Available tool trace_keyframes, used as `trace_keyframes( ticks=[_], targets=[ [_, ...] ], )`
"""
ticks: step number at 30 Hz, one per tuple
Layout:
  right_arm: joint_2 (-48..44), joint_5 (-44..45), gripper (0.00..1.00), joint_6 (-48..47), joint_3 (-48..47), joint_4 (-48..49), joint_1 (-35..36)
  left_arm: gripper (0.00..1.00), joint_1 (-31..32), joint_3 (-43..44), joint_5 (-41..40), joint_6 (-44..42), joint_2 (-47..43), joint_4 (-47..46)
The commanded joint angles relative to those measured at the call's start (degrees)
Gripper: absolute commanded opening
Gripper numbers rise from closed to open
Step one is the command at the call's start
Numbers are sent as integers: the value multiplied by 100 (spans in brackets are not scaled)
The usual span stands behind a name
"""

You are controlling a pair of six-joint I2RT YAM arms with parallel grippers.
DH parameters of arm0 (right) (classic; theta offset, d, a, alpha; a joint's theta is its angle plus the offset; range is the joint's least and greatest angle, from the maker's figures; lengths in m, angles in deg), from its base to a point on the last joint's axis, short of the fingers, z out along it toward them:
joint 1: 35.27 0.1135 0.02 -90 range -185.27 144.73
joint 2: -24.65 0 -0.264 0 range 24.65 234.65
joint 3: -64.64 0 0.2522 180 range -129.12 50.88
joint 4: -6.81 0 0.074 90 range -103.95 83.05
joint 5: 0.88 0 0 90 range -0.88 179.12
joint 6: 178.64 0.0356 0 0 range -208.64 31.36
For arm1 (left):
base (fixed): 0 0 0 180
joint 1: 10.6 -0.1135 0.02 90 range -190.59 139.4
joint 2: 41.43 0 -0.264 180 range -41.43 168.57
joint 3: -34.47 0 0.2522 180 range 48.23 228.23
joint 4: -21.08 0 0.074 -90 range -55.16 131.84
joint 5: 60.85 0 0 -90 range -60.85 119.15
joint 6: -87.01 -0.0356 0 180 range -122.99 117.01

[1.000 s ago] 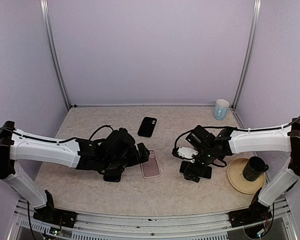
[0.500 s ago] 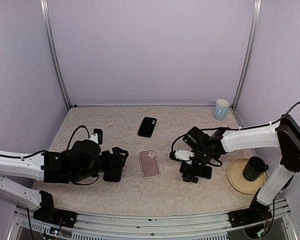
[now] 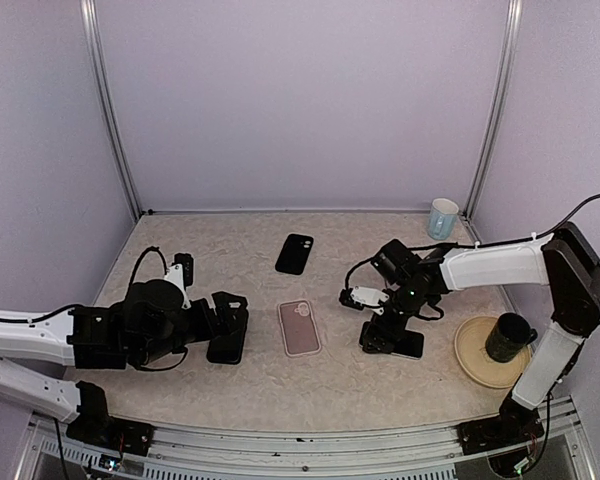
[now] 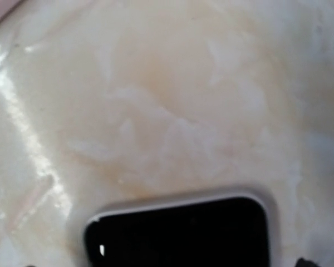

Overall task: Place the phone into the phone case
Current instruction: Pick up the phone at the center of the board.

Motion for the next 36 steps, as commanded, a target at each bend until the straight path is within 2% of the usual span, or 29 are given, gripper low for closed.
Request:
trace_keyframes(
  ticks=[1,6,12,19,31,36],
  targets=[
    [101,-418,99,-116,-83,-56,-44,99,24,-109,-91,-78,-169,-120],
    [213,-387,99,-125,-85,-27,-52,99,24,-137,-82,-42,-157,-134],
    [402,228,100,-37,-65,60,-57,99,24,-202,-56,33,-135,-172],
    [500,220,99,-44,-80,122,-89,99,27,-338,-35,74,-218,-268],
    [491,-378,87,-47,-151,57,-113,99,25,-388,-13,72,-197,-341],
    [490,-547,78,16,-197,48,-38,99,23,-412,-26,124,-205,-344]
  ],
)
